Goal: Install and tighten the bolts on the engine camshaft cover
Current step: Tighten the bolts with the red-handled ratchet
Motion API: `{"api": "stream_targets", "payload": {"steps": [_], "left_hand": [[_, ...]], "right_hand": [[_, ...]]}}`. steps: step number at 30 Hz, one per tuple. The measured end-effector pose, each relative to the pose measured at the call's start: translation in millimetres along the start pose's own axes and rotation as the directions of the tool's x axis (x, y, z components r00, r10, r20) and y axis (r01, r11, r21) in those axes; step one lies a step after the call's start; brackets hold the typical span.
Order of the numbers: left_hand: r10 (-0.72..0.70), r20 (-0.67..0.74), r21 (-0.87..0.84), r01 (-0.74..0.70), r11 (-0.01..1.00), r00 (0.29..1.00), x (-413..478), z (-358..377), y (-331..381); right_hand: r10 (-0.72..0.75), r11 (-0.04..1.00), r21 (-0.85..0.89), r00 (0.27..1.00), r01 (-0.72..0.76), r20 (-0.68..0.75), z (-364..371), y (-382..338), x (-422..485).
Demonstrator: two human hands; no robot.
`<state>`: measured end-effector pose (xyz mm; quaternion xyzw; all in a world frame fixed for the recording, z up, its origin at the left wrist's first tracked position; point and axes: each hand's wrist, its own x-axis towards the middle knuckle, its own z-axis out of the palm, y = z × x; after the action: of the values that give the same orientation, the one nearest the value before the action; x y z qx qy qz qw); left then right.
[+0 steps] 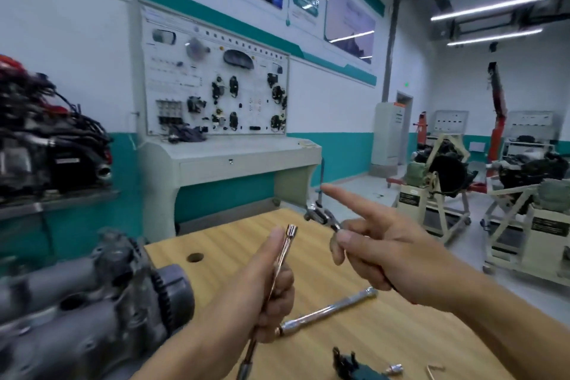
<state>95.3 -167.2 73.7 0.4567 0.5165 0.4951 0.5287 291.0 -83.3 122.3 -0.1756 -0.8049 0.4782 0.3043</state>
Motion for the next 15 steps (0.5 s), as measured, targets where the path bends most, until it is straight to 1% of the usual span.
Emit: {"api": "stream_targets", "payload": {"steps": [1, 2, 4, 6, 8, 10, 15], "left_hand": [[0.027, -0.065, 0.005, -0.027, 1.0, 0.998, -11, -7, 11], [0.067, -0.135, 0.015, -0.066, 0.998, 0.989, -22, -15, 21], [0.161, -0.272, 0.072, -0.147, 0.986, 0.949, -46, -28, 38], [0.248, -0.38, 0.16, -0.201, 0.967, 0.891, -71, -40, 50], [0.298, -0.435, 0.266, -0.195, 0.944, 0.85, -94, -50, 57], [0.32, -0.461, 0.362, -0.154, 0.919, 0.827, -113, -60, 62], [0.387, -0.516, 0.527, -0.073, 0.846, 0.764, -153, -93, 69]], "right_hand": [[-0.066, 0.998, 0.003, 0.994, 0.066, 0.086, 14, -18, 8], [-0.129, 0.992, -0.001, 0.984, 0.13, 0.125, 27, -31, 15], [-0.212, 0.976, -0.026, 0.97, 0.217, 0.116, 47, -48, 30], [-0.272, 0.961, -0.014, 0.957, 0.275, 0.099, 62, -61, 42], [-0.306, 0.952, 0.035, 0.944, 0.304, 0.119, 75, -72, 54], [-0.322, 0.946, 0.101, 0.931, 0.309, 0.172, 90, -79, 66], [-0.363, 0.931, 0.166, 0.877, 0.325, 0.316, 135, -92, 95]]}}
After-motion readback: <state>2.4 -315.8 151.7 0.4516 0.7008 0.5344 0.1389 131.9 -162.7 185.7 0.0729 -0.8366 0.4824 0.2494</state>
